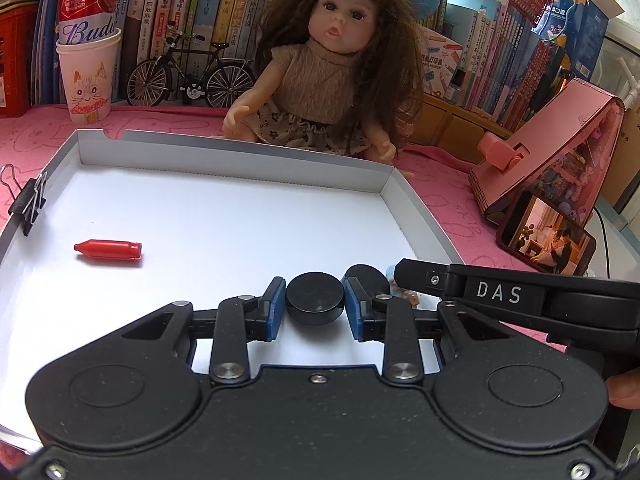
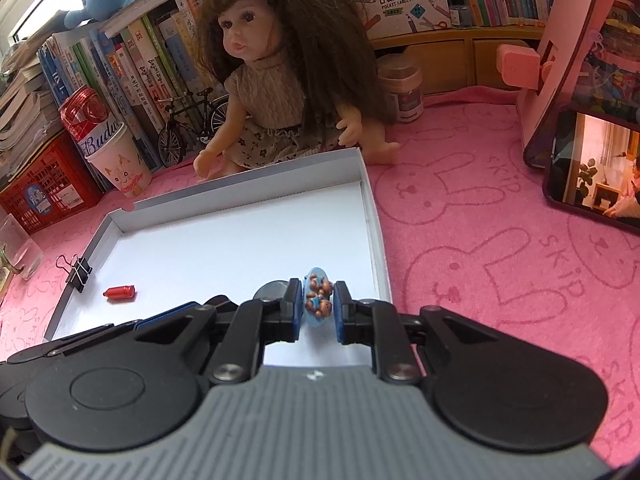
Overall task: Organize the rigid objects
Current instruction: 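Carry the black lid and blue oval toy into the white tray, then open both tools to release the lid and toy beside the black disc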
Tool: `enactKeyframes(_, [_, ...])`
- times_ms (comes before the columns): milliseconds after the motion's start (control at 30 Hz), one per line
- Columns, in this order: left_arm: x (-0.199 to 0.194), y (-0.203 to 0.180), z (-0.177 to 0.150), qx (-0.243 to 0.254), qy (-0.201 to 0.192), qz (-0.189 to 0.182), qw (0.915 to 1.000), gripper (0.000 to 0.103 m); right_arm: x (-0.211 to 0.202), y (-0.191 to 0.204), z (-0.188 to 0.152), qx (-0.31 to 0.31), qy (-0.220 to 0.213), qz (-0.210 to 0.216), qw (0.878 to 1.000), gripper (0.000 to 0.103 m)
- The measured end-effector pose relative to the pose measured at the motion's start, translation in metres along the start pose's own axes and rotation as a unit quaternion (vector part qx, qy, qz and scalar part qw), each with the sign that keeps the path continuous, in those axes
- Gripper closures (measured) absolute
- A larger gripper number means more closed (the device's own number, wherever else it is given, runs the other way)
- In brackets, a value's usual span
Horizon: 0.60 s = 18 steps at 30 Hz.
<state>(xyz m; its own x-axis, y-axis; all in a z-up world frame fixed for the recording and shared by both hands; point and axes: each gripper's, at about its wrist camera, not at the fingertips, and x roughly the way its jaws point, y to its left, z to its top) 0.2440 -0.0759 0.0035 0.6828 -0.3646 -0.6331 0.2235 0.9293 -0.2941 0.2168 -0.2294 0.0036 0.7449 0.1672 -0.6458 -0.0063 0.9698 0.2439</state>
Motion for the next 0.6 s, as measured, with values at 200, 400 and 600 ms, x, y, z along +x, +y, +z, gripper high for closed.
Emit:
enactKeyframes(200, [-0.013,0.005,0.003,0.007,-0.018,0.02,0.9996,0.052,-0.01,-0.003,0.001,0.005,-0.018,0.0,1.0,0.053])
enactKeyframes(400, [-0.04,0.007,-0.001,0.038,-0.039,0.048,0.9974,0.031,-0.03,0.0,0.001,-0.009,-0.043,0.007,0.999,0.033])
enactKeyframes(600, [-0.068,0.011,-0.009,0.047,-0.053,0.049,0.9963,0.02,-0.053,0.009,-0.005,-0.039,-0.071,0.012,0.997,0.017])
